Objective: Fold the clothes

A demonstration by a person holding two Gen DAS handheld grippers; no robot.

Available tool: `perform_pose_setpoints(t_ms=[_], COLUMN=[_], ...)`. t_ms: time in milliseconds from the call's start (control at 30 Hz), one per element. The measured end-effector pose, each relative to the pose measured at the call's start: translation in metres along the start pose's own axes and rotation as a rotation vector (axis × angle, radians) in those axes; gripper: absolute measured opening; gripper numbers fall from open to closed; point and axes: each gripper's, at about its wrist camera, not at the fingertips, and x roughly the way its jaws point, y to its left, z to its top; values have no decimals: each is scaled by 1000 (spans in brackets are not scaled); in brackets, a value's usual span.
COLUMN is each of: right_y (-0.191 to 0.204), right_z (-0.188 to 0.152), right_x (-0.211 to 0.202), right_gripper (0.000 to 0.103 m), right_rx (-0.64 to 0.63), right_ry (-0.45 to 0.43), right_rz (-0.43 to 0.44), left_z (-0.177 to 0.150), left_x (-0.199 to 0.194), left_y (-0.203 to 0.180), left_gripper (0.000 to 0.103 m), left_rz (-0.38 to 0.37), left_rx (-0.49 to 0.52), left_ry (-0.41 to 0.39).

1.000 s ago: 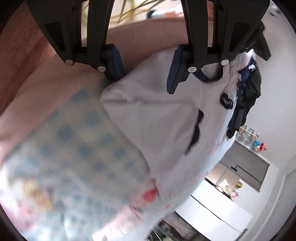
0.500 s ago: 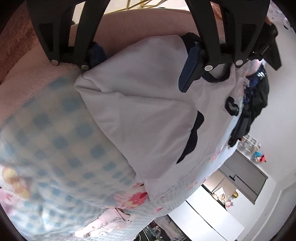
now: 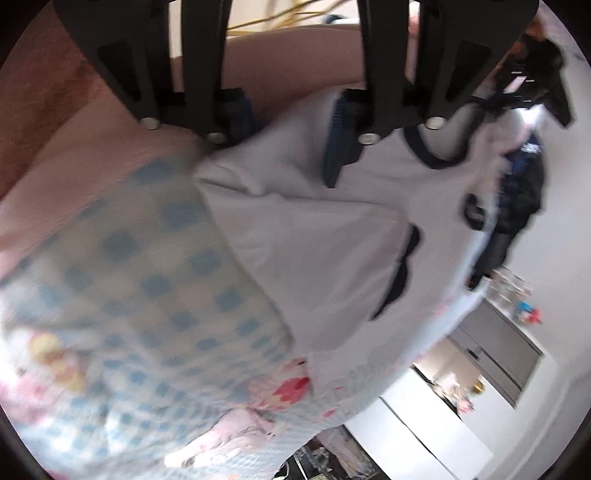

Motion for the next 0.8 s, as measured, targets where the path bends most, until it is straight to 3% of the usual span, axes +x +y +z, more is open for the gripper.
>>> perform_pose_setpoints(t_ms=[100,300,367,400,433,533,667,700,800], right_y=[-4,5,10,12,14,14,35,31,15], right_z=[6,8,6,4,3,-2,-10,-9,-1], right_x=[10,23,21,19,16,14,17,15,13], right_gripper=[50,53,50,48,42,36,42,44,50], right_rx=[22,-53,-86,-98,-110,-159,-289,-260,-131], right_ry=[14,12,3,-2,-8,-9,-37,-37,-23], right_rz=[23,-37,-76,-99,-124,-203,-313,-284,-156], left_z=[8,11,2,-2,-3,-4,-2,-2,1], left_x=[8,16,2,-4,-8,-16,-21,-22,-11], left_y=[1,-3,-4,-6,-5,-2,-7,-7,-11], left_gripper=[38,39,36,27,26,26,32,42,45], left_rz=[-22,36,137,201,235,200,88,52,84], left_rx=[-5,10,47,69,76,44,37,27,-4], left_ry=[-10,0,-27,-45,-50,-41,-32,-31,-15])
